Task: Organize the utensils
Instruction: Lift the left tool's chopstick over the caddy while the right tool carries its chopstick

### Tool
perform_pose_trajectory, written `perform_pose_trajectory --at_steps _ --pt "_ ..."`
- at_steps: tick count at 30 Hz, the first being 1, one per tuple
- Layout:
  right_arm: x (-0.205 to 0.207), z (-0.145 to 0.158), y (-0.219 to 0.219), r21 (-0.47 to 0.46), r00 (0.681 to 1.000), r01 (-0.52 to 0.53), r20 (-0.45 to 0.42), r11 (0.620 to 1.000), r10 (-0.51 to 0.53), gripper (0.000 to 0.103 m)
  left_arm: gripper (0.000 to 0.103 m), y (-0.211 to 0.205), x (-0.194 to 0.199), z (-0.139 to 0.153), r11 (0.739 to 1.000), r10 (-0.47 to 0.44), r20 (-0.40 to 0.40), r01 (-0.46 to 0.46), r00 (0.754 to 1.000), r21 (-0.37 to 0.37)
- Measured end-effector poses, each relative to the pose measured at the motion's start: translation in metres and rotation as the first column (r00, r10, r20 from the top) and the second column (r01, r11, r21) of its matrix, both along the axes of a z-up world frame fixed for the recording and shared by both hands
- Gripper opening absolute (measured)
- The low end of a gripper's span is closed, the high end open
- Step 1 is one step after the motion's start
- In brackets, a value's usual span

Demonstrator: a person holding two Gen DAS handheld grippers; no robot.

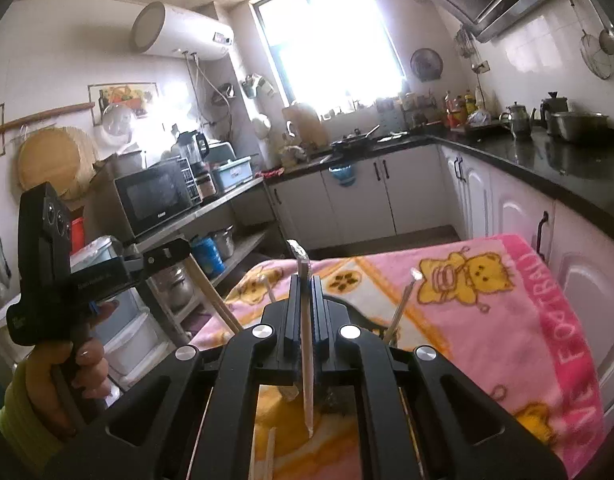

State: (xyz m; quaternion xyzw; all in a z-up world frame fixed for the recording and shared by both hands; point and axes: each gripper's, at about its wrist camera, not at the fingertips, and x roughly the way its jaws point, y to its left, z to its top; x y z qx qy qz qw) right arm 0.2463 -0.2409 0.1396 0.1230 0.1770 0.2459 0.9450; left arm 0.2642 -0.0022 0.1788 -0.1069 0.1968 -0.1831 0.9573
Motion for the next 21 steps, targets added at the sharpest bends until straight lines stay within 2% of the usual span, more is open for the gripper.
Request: perform_pose_trajectory --at_steps 7,21 --pt "0.013 0.015 -0.011 0.026 0.999 0.029 0.020 0.999 -0.029 0.005 0.001 -0.014 0.015 0.011 1.000 -0.016 0.024 0.016 1.000 0.005" --pt "0.045 0.023 -0.028 0.072 0.994 0.110 0.021 0.991 -0.111 0.005 0.001 -0.026 0.034 0.006 1.000 -0.009 0.047 0.008 0.999 0.011"
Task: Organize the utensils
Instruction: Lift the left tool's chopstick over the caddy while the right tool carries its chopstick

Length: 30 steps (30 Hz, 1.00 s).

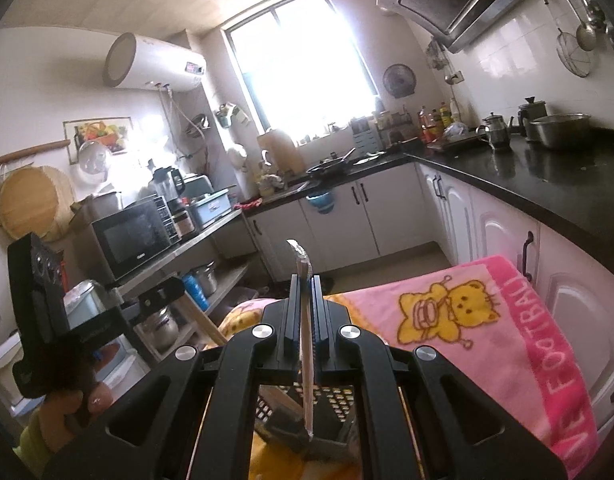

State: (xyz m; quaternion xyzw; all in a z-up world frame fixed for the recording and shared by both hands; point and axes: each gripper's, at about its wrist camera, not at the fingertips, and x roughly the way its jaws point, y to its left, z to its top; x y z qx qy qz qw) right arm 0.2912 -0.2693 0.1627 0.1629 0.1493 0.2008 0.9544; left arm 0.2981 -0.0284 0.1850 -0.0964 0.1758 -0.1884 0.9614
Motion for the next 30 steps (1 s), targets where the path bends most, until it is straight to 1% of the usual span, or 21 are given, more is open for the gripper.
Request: perform_pose_trajectory --at_steps 7,13,17,22,30 --pt "0.014 -0.019 -0.002 0.008 0.999 0.020 -0.036 1.000 -0.020 0.005 0.001 0.001 0.012 -0.017 1.000 0.017 -0.029 -0.017 0.999 0.000" --pt "0.021 -0.031 0.000 0.023 0.999 0.023 -0.048 0.999 -0.022 0.005 0.001 0.005 0.019 -0.035 1.000 0.021 -0.061 -0.022 0.998 -0.001" --pt "0.025 -0.039 0.003 0.013 0.998 0.030 -0.054 0.999 -0.030 0.005 0.001 0.008 0.021 -0.045 1.000 0.024 -0.071 -0.025 0.997 -0.005" --pt "0.028 -0.049 0.006 0.023 0.997 0.036 -0.067 0.999 -0.035 0.005 0.001 0.009 0.024 -0.060 1.000 0.020 -0.095 -0.021 0.995 -0.010" --pt "0.031 -0.063 0.010 0.022 0.996 0.035 -0.085 0.999 -0.033 0.005 0.001 0.005 0.024 -0.077 1.000 0.008 -0.119 -0.009 0.993 -0.009"
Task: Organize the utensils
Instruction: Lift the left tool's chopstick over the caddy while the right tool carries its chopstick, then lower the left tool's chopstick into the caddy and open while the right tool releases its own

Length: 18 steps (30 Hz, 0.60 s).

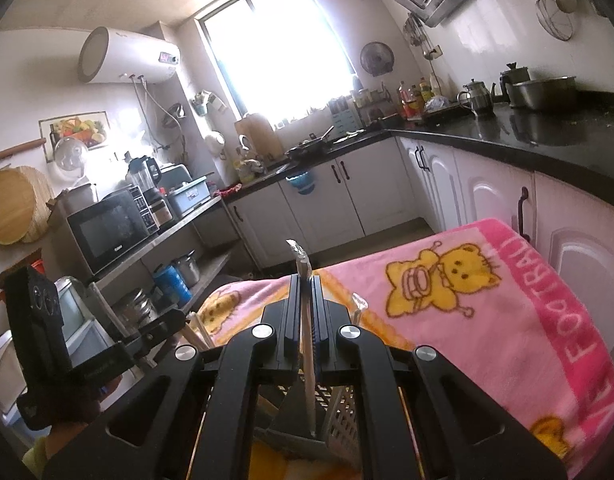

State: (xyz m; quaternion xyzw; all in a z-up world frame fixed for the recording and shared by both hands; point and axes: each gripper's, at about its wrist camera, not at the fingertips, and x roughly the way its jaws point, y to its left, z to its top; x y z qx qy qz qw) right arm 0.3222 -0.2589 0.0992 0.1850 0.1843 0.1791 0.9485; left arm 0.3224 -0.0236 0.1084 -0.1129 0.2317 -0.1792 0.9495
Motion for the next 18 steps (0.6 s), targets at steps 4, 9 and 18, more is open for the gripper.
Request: perform_pose_trajectory --at_steps 4,9,18 --pt "0.000 -0.003 0.001 0.005 1.000 -0.002 0.003 1.000 0.002 0.005 0.001 -0.001 -0.001 -0.007 1.000 -0.001 -0.008 0.001 1.000 0.007" --pt "0.002 -0.011 0.003 0.004 1.000 -0.011 -0.016 1.000 0.011 0.005 0.001 -0.001 -0.004 -0.016 1.000 0.006 -0.006 -0.005 1.000 0.022" --pt "0.003 -0.030 0.009 0.006 0.998 -0.005 -0.066 1.000 0.005 0.005 0.001 0.004 -0.007 -0.017 0.998 0.026 -0.001 -0.026 1.000 0.049"
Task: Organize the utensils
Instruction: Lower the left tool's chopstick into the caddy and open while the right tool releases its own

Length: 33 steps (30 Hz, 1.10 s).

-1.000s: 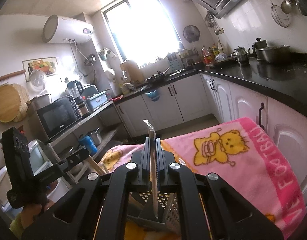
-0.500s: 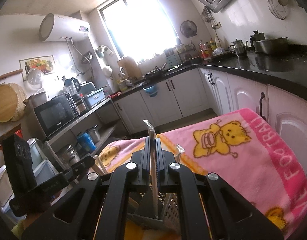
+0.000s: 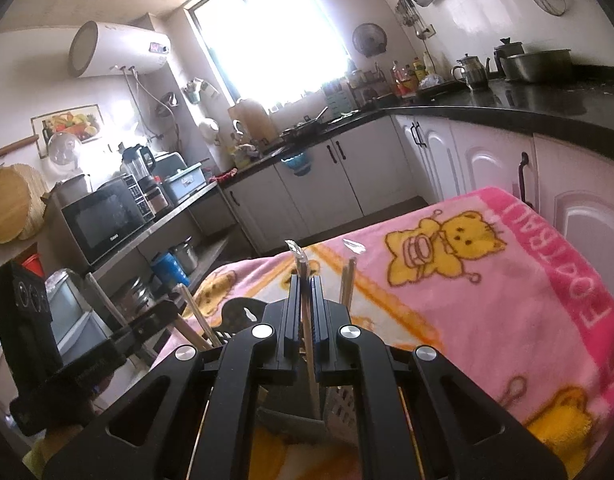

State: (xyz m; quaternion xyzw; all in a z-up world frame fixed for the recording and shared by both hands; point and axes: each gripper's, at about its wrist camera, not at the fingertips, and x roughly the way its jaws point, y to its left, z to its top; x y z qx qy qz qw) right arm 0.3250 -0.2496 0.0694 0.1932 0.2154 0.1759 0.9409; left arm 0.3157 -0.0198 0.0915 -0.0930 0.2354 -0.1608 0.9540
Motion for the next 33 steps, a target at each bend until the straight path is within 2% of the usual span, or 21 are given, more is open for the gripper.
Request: perform_pose_trajectory --at_steps 8,14,18,22,25,27,33 --pt "0.000 -0.006 -0.004 -0.023 0.999 0.016 -0.049 1.000 -0.017 0.005 0.001 0.015 0.002 -0.003 0.998 0.052 -0.007 -0.052 0.999 -0.028" --pt "-0.005 -0.010 -0.007 -0.012 0.997 0.009 -0.079 1.000 -0.010 0.006 0.003 0.016 0.000 -0.004 0.998 0.054 -0.007 -0.054 0.999 -0.027" --pt "-0.007 -0.012 -0.008 -0.018 0.995 0.005 -0.095 1.000 -0.007 0.018 0.003 0.016 -0.002 -0.006 0.998 0.050 -0.010 -0.051 0.999 -0.026" --pt "-0.008 -0.018 -0.008 -0.020 0.992 0.002 -0.127 1.000 -0.005 0.019 0.003 0.014 -0.004 -0.008 0.999 0.048 -0.018 -0.048 0.999 -0.025" --pt "-0.010 -0.023 -0.009 -0.019 0.989 0.001 -0.147 1.000 -0.004 0.020 0.010 0.014 -0.006 -0.008 0.999 0.047 -0.024 -0.048 0.999 -0.026" --pt "-0.012 -0.025 -0.009 -0.033 0.988 0.001 -0.155 0.999 -0.006 0.020 0.019 0.015 -0.008 -0.009 0.998 0.048 -0.030 -0.049 0.998 -0.026" --pt "-0.018 -0.029 -0.004 -0.066 0.986 -0.002 -0.169 0.998 -0.009 0.025 0.024 0.018 -0.011 -0.011 0.998 0.050 -0.050 -0.051 0.998 -0.022"
